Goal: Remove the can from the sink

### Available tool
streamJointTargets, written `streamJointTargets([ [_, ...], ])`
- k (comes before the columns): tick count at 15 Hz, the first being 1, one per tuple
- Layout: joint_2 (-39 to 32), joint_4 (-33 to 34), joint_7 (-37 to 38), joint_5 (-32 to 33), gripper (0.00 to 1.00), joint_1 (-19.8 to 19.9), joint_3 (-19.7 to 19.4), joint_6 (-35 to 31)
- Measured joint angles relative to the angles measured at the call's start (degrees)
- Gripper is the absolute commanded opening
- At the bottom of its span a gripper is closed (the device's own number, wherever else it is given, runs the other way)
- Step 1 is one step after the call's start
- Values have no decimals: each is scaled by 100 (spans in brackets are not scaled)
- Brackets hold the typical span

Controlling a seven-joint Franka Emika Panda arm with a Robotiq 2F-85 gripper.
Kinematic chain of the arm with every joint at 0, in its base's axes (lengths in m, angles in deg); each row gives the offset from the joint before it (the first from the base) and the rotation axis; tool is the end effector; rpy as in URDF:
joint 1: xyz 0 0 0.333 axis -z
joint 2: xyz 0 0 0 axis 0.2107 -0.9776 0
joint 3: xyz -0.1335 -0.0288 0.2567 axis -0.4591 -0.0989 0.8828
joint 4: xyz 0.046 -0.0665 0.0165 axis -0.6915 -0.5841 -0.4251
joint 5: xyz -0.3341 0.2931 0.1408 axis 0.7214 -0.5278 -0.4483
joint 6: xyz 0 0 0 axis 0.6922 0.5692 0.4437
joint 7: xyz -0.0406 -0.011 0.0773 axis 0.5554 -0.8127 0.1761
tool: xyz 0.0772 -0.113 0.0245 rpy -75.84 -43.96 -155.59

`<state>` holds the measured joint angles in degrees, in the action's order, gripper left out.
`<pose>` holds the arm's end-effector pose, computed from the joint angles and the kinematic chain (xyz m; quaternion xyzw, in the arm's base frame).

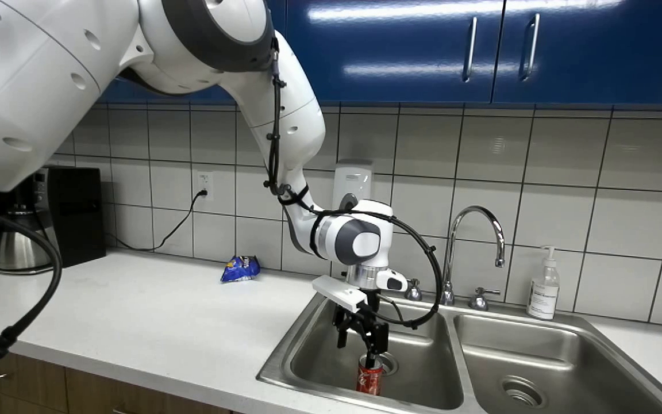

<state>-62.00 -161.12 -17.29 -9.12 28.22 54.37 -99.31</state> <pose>0.5517 -0.2842 0.0426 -0.9588 0.2788 0.0543 0.0003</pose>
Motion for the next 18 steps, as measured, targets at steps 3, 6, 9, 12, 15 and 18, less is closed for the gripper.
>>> streamJointTargets([
  [3, -17, -5, 0, 3, 100, 0, 0, -74],
  [6, -69, -3, 0, 8, 100, -4, 0, -103],
  [9, -136, 9, 0, 10, 100, -26, 0, -115],
  [12, -217, 58, 0, 10, 100, -37, 8, -142],
  [15, -305, 144, 0, 10, 100, -38, 9, -163],
  [18, -420, 268, 0, 10, 100, -37, 9, -169],
])
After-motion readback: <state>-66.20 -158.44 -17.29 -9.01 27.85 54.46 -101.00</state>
